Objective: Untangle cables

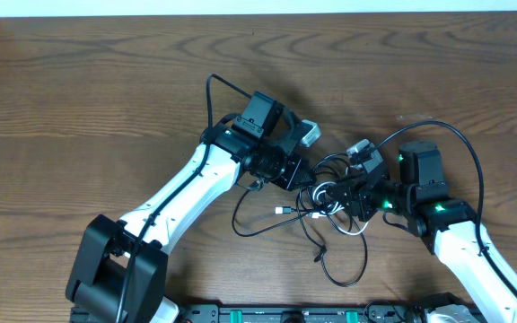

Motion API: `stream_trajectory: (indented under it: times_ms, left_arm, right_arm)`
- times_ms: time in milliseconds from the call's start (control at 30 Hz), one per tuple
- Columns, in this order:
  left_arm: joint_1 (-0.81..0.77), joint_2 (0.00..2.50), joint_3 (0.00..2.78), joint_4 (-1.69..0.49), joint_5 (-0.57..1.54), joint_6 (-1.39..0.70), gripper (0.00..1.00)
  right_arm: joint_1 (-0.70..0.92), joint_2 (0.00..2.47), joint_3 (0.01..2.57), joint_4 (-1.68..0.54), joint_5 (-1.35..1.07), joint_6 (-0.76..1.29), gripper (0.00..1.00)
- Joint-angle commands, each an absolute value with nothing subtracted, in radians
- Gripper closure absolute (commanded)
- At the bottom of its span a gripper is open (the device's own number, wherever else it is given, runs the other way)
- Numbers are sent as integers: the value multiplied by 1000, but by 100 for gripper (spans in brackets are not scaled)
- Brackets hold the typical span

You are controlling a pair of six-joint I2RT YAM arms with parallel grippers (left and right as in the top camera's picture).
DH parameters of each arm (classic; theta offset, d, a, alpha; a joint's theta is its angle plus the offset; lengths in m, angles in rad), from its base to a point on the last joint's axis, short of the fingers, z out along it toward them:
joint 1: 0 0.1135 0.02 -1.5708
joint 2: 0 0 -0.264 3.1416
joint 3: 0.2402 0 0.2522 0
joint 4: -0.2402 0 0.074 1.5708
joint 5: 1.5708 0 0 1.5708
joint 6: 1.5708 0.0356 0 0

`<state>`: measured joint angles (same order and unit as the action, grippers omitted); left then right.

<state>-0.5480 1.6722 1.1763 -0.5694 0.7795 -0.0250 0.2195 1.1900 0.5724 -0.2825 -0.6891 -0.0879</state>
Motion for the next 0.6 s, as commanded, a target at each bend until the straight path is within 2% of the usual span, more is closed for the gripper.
stream_trajectory:
  times_ms: [0,100,233,433,567]
  left_arm:
    - [-548,1666,1180,-567,805,-7,92]
    - [-548,1666,1180,-567,825,-4,92]
    - [-548,1666,1180,-567,899,40,92]
    - [-548,1666,1180,-567,901,46,93]
    - [-548,1666,1180,-567,900,49,92]
  right_arm:
    - [225,1193,569,-289,-710,-111,57]
    - [225,1193,569,-288,-709,-137,42]
    - [225,1193,569,-288,-688,-144,39]
    - [225,1194,569,-312,-691,-148,49]
    - [225,1194,569,-367,-691,-183,65]
